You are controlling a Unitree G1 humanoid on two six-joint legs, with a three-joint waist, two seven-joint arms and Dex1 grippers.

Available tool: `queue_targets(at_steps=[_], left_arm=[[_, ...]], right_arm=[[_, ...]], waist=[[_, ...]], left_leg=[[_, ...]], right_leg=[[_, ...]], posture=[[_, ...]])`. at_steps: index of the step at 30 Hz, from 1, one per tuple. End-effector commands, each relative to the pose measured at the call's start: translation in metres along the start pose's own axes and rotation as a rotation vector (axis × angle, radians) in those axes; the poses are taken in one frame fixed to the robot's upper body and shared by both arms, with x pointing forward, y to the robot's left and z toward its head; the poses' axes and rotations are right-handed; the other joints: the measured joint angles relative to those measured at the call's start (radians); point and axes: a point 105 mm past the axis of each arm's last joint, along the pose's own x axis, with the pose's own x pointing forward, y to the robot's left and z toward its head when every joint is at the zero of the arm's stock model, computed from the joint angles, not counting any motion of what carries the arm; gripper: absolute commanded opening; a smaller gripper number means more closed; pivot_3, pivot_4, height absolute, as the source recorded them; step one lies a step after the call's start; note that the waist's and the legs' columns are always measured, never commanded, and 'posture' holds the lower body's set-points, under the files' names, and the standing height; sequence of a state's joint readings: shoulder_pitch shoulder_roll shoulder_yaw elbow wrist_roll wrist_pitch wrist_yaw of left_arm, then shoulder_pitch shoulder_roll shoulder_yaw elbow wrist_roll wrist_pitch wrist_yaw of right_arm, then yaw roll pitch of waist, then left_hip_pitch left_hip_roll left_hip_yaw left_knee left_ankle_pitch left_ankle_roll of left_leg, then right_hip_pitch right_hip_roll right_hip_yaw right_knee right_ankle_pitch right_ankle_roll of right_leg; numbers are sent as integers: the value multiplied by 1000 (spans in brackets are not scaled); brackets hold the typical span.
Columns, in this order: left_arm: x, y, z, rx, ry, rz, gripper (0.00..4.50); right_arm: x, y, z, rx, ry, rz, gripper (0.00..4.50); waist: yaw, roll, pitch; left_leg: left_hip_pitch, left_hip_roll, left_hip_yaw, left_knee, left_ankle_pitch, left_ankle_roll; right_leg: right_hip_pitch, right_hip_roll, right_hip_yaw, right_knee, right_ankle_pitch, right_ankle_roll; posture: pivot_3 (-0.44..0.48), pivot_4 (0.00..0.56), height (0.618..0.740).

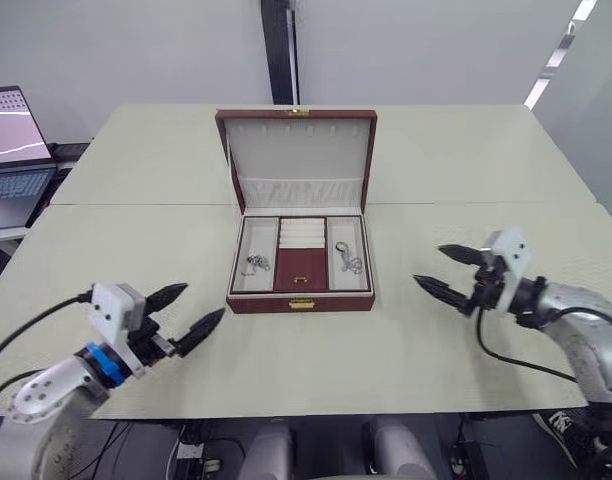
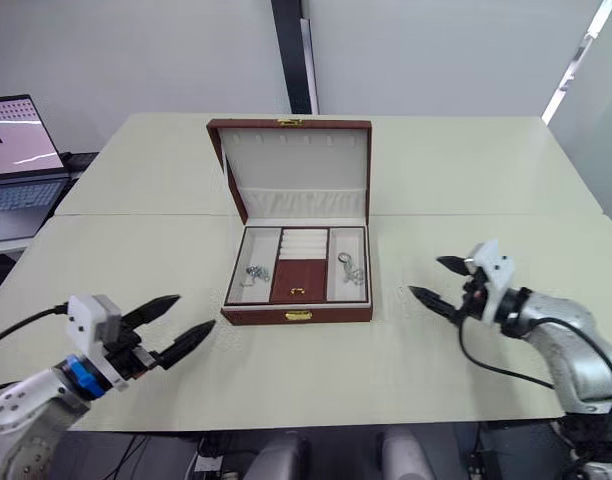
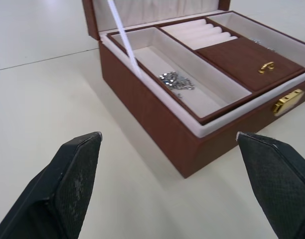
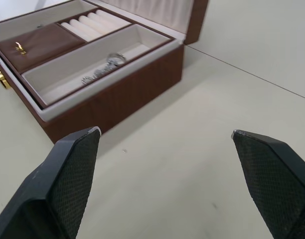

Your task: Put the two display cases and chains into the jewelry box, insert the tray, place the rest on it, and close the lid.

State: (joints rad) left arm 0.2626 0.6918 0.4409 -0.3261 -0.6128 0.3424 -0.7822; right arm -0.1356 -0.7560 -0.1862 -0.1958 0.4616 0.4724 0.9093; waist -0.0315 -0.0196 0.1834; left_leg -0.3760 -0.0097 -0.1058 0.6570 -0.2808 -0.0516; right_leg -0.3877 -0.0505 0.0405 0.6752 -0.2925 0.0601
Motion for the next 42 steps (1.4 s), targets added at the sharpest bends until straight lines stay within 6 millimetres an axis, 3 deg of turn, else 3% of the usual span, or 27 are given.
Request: queue_targets(at_steps=[1, 8, 13, 30, 33, 36, 40, 42], left_arm=[[-18, 28, 6, 35, 10, 70, 4500], [-51, 79, 8, 91, 68, 198, 4500], [-64, 102, 14, 107, 78, 257, 4500], [-61, 105, 10, 100, 86, 256, 4500], [-57, 105, 8, 101, 91, 256, 4500], [-38, 97, 7, 93, 75, 228, 4500], [-10, 80, 1, 57, 62, 154, 3643], [4, 72, -1, 38, 55, 118, 2957]], right_arm=[[-22, -14, 1, -46, 11, -12, 4486], [-55, -43, -20, -45, 104, -85, 4486], [-62, -49, -30, -49, 131, -101, 4486], [-59, -51, -30, -49, 126, -109, 4486], [-51, -49, -22, -50, 96, -105, 4486], [-22, -33, -2, -50, -6, -43, 4486], [11, -8, 10, -38, -54, 47, 3582], [26, 5, 14, -45, -62, 92, 2814]], waist=[[-2, 0, 0], [0, 0, 0], [-1, 0, 0], [-1, 0, 1], [-1, 0, 1], [-2, 1, 1], [-1, 1, 0], [0, 1, 0]], left_leg=[[0, 0, 0, -1, 0, 0], [1, 1, 1, -2, 0, 0], [1, 1, 1, -2, 0, 0], [1, 2, 1, -3, 0, 0], [1, 2, 1, -3, 0, 0], [2, 2, 1, -3, 0, 0], [2, 2, 1, -3, 0, 0], [1, 2, 0, -3, 0, 0]], right_leg=[[0, 0, 0, 0, 0, 0], [0, 0, 1, 0, 0, 0], [0, 0, 1, -1, 0, 0], [0, -2, 1, 0, 0, 0], [0, -2, 1, 0, 0, 0], [0, -2, 1, 1, 0, 0], [0, -2, 1, 2, 0, 0], [-1, -3, 1, 1, 0, 0]], posture=[[0, 150, 740], [0, 150, 740], [0, 150, 740], [0, 150, 740], [0, 150, 740], [0, 150, 740], [0, 150, 740], [0, 150, 740]])
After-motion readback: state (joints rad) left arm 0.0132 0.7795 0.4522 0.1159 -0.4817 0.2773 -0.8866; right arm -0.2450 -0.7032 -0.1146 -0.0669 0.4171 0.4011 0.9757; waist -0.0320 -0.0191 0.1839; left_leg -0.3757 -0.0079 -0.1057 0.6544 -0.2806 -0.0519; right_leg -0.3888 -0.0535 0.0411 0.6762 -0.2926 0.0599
